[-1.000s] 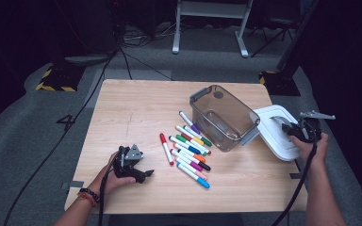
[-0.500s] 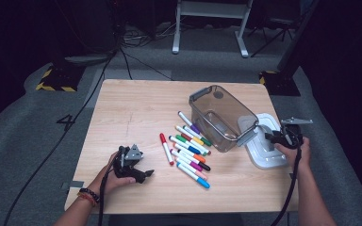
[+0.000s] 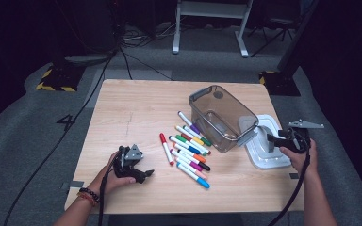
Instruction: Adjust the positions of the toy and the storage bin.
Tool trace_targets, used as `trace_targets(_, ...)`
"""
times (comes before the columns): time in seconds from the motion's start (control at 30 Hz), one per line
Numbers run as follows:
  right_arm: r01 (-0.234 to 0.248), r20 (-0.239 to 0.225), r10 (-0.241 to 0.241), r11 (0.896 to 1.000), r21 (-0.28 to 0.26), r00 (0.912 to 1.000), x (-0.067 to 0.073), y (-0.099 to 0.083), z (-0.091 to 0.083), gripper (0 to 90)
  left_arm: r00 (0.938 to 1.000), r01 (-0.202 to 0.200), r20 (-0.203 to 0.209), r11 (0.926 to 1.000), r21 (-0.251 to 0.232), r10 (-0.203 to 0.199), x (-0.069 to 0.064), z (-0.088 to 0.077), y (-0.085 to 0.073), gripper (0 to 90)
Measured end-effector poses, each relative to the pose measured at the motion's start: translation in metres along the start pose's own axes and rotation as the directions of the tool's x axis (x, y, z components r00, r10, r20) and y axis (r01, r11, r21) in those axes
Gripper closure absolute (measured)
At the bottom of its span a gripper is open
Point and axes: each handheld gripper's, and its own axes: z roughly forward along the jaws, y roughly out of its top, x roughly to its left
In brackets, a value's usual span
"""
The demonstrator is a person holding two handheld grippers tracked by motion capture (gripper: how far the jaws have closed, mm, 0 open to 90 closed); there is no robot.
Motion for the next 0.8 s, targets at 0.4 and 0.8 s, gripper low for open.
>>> trace_targets(0.4,0.143,-0.152,-0.149,0.989,-0.047,0.9772,0.051,-0.009,-0.029,44.6,1.0000,0.001,-0.002,1.0000,0.001,-0.001,0.000,0.000,0.000,14.9)
trace_targets(0.8,0.240,-0.302,-0.252,0.968,-0.078,0.9195,0.117,-0.038,-0.025,46.2,1.0000,0.000,-0.005,1.0000,0.001,0.000,0.000,0.001,0.000,14.3)
